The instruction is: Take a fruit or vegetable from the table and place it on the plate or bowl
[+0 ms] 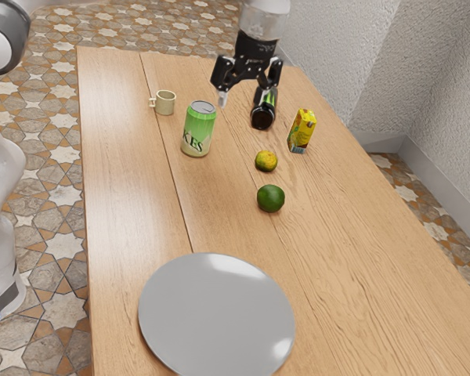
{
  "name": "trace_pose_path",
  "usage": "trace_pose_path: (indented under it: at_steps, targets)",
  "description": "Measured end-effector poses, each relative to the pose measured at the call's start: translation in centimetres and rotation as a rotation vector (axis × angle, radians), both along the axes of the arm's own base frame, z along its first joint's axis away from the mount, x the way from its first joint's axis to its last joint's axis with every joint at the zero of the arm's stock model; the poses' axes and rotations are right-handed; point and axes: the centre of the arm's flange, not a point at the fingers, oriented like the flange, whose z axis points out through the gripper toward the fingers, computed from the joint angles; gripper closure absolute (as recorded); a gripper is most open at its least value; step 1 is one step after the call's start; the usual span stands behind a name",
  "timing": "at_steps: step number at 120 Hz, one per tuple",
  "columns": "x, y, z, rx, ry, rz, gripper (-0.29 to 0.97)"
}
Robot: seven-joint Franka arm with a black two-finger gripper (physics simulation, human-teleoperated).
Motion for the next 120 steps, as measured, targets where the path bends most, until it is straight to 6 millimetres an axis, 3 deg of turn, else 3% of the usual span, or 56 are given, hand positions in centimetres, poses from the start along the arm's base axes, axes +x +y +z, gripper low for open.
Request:
trace_pose_path:
  at_steps: [29, 47, 57, 68, 75, 92, 107, 120]
  targets:
    - [-0.2, -2.2, 0.1, -0.045, 0.014, 0.07, 0.0]
    - [4.6, -0.9, -3.5, -0.019, 0.057, 0.081, 0.0]
    - [6.7, -0.5, -6.8, -0.005, 0.099, 0.042, 0.0]
    - [9.3, -1.8, -11.2, 0.001, 0.139, -0.039, 0.0]
    - [10.5, -1.1, -13.5, -0.021, 0.149, -0.061, 0.0]
    - [11.4, -0.2, -15.2, -0.058, 0.109, -0.129, 0.0]
    - [11.6, 3.0, -16.1, -0.095, 0.084, -0.146, 0.0]
    - [11.9, 3.2, -17.4, -0.118, 0.08, -0.193, 0.0]
